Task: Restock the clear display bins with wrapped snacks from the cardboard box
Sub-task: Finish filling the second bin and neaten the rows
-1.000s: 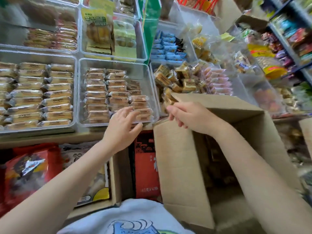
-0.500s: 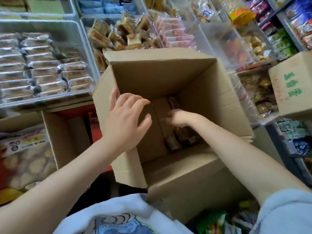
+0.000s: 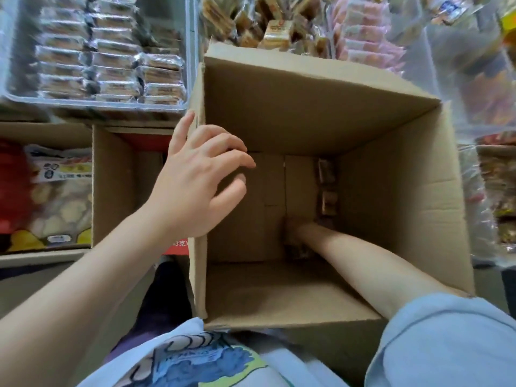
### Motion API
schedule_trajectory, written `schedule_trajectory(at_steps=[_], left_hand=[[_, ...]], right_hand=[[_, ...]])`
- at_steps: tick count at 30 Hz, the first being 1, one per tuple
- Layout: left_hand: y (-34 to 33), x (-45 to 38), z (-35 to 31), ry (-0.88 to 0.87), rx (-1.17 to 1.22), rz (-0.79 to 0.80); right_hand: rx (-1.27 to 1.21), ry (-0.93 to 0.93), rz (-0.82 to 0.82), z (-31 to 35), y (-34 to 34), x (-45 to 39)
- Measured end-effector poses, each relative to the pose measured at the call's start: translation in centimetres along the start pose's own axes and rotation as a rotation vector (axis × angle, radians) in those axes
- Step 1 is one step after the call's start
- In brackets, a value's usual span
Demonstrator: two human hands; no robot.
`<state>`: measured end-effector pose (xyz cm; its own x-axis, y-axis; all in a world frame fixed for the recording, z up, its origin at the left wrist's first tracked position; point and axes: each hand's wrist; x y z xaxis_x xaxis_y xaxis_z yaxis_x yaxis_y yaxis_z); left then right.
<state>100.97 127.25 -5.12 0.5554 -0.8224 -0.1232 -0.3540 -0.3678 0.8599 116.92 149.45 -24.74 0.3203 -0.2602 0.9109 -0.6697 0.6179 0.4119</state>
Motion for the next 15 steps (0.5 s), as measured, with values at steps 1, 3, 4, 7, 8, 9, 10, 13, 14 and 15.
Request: schedule_trajectory(at_steps=[1, 3, 4, 7, 8, 9, 10, 13, 14, 15], left_hand=[[0.0, 0.1, 0.1, 0.003, -0.011, 0.003], [0.0, 0.2, 0.1, 0.008, -0.027, 0.013], [0.0, 0.2, 0.1, 0.009, -0.030, 0.016], [0.0, 0.1, 0.1, 0.015, -0.044, 0.030], [0.1, 0.1, 0.1, 0.013, -0.057, 0.038], [0.2, 0.2, 0.2, 0.007, -0.071, 0.041], [0.3, 0.2, 0.2, 0.002, -0.078, 0.035], [1.3, 0.3, 0.7, 0.042, -0.017, -0.059], [1.9, 0.2, 1.1, 0.076, 0.028, -0.102], [2.5, 0.0, 1.8, 0.116, 0.078, -0.140]], right_hand=[[-0.025, -0.002, 0.025, 0.4, 0.7, 0.1], [-0.047, 0.021, 0.086, 1.3, 3.4, 0.9], [-0.119, 0.062, 0.100, 2.1, 5.2, 1.7], [-0.563, 0.241, 0.129, 3.9, 10.3, 5.5], [-0.701, 0.339, 0.175, 4.4, 11.7, 7.2], [-0.813, 0.450, 0.231, 4.9, 12.9, 9.0], [-0.898, 0.571, 0.284, 5.4, 14.1, 11.1], [-1.127, 0.902, 0.362, 6.9, 16.6, 16.3], [-1.197, 0.977, 0.374, 7.5, 17.2, 17.5], [-1.275, 1.030, 0.366, 8.3, 17.5, 18.6]])
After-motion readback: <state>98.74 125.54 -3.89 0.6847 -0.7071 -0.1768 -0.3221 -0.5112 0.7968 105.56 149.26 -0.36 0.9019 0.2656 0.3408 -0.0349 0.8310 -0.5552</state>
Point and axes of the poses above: each hand's wrist, its own x-axis away from the middle knuckle, its own y-axis out of the back of the hand, z = x × y, and after that the axes turned 4 degrees about -x, right-handed
